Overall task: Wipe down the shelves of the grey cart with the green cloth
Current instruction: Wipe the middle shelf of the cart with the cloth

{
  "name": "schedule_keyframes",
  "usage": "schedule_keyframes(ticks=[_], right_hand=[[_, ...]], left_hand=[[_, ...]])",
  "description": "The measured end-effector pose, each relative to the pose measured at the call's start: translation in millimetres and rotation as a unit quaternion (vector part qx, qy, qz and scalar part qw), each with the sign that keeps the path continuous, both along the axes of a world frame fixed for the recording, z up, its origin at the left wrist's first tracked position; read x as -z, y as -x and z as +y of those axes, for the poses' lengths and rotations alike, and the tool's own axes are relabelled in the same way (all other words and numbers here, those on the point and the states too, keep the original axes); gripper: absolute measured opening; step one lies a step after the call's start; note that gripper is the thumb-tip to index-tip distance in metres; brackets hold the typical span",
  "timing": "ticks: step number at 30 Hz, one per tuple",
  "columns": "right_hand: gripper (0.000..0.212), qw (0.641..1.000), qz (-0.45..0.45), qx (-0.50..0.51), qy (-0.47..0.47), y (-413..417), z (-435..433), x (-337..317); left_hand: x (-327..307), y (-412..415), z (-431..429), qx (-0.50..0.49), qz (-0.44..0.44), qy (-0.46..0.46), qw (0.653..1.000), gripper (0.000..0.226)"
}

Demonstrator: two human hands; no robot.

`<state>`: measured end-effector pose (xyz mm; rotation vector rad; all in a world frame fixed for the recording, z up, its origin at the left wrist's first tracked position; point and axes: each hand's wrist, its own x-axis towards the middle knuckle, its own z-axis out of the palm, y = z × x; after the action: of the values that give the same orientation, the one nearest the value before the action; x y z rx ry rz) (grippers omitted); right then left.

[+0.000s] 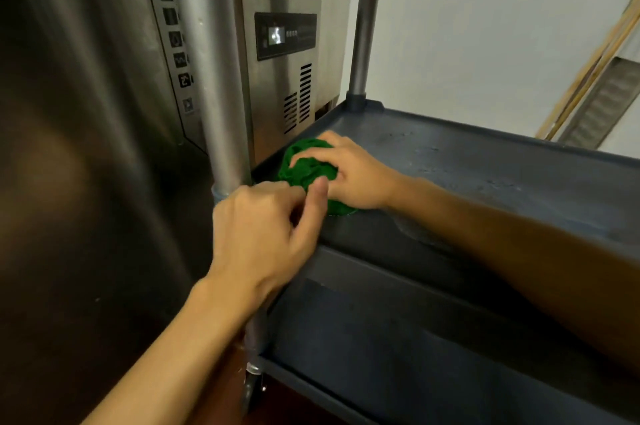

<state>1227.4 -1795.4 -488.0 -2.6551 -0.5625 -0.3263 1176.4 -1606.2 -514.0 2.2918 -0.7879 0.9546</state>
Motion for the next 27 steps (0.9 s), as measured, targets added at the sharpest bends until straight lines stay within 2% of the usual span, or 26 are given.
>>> schedule_keyframes(ticks=[2,4,6,15,18,22,27], right_hand=[[0.048,1.0,0.004,0.012,0.007,-13,-8,1],[0.05,1.0,-0.001,0.031,0.0,-25,-18,2],[0.051,0.998,-0.014,0.065,-0.001,-38,-33,2],[0.049,0.963,-0.016,0.265,0.039,-70,-167,2],[0.055,0.939,-0.015,0.339,0.06,-50,-231,3],[0.057,0.884,0.005,0.462,0.068,4,-315,6],[0.063,0.865,0.008,0.498,0.058,46,-329,7]], left_hand=[[-15,-15,-13,-0.039,0.059,-0.105,0.992,0.066],[-17,-28,-24,0.006,0.101,-0.141,0.985,0.064],[-13,-36,-29,0.046,0.099,-0.124,0.986,0.063],[3,-49,-32,0.107,0.053,-0.089,0.989,0.058],[8,-49,-31,0.119,0.039,-0.087,0.988,0.054],[12,-51,-37,0.105,0.001,-0.068,0.992,0.05],[16,-48,-54,0.072,-0.002,0.006,0.997,0.051]])
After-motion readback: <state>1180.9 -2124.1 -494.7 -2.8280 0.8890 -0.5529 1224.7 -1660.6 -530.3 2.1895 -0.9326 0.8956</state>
